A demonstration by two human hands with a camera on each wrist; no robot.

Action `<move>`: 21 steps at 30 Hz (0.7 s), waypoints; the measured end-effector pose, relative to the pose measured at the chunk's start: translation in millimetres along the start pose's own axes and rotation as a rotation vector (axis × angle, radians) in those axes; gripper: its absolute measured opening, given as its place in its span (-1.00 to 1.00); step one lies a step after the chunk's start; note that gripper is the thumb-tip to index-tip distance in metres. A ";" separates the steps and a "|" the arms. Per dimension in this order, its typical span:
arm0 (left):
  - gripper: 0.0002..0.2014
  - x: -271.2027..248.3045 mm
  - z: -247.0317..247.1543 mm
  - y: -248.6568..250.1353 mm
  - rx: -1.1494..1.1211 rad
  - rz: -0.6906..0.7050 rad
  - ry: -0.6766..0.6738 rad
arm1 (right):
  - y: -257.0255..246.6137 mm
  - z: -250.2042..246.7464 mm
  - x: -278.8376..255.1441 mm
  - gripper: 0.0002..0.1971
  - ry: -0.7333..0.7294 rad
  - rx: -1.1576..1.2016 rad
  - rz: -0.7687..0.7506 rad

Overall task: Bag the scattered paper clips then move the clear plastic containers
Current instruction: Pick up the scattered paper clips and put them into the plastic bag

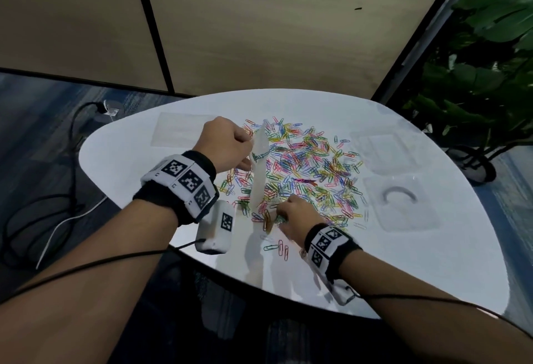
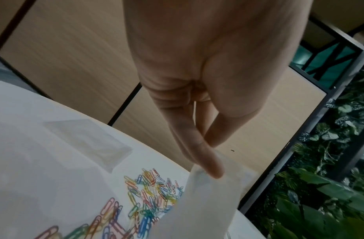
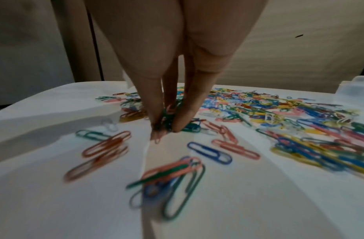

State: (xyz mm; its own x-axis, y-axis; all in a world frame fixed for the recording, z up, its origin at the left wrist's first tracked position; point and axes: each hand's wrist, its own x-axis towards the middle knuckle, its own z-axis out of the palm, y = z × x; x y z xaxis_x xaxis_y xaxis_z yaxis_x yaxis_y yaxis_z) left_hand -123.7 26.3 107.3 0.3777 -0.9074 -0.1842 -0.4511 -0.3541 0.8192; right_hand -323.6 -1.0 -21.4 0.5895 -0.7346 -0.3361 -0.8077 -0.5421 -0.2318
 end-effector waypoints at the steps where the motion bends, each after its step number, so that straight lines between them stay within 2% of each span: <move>1: -0.82 0.6 2.0 -0.3 0.014 -0.010 -0.009 | 2.5 -4.5 2.9 -0.75 0.009 0.023 0.022; 4: -0.82 1.2 8.5 0.5 0.069 0.002 -0.019 | 19.0 -22.9 11.7 -0.86 0.020 0.279 0.225; 7: -0.82 0.5 16.7 2.8 0.094 0.008 -0.034 | 34.2 -48.6 15.2 -0.89 0.015 0.811 0.389; 10: -0.79 1.3 25.0 4.6 0.122 0.019 -0.057 | 27.3 -88.7 9.4 -0.78 0.077 1.359 0.349; 12: -0.77 1.2 30.1 5.7 0.137 0.033 -0.071 | 14.9 -115.4 3.0 -0.76 0.084 1.578 0.261; 16: -0.77 -0.1 38.2 10.2 0.135 0.074 -0.102 | -5.2 -130.4 0.6 -0.76 0.051 1.707 0.189; 19: -0.80 -2.8 42.8 13.1 0.124 0.091 -0.091 | -13.1 -118.9 7.2 -0.92 0.083 1.547 0.245; 21: -0.82 -3.1 43.8 12.7 0.111 0.089 -0.067 | -14.9 -112.9 14.0 -0.89 0.072 1.375 0.287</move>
State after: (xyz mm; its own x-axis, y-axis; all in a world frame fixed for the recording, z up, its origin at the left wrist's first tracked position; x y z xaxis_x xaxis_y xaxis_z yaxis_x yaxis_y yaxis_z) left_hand -166.0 14.7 94.5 0.2790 -0.9481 -0.1525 -0.5683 -0.2910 0.7697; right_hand -301.9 -49.3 80.4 0.3697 -0.7917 -0.4864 -0.2396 0.4246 -0.8731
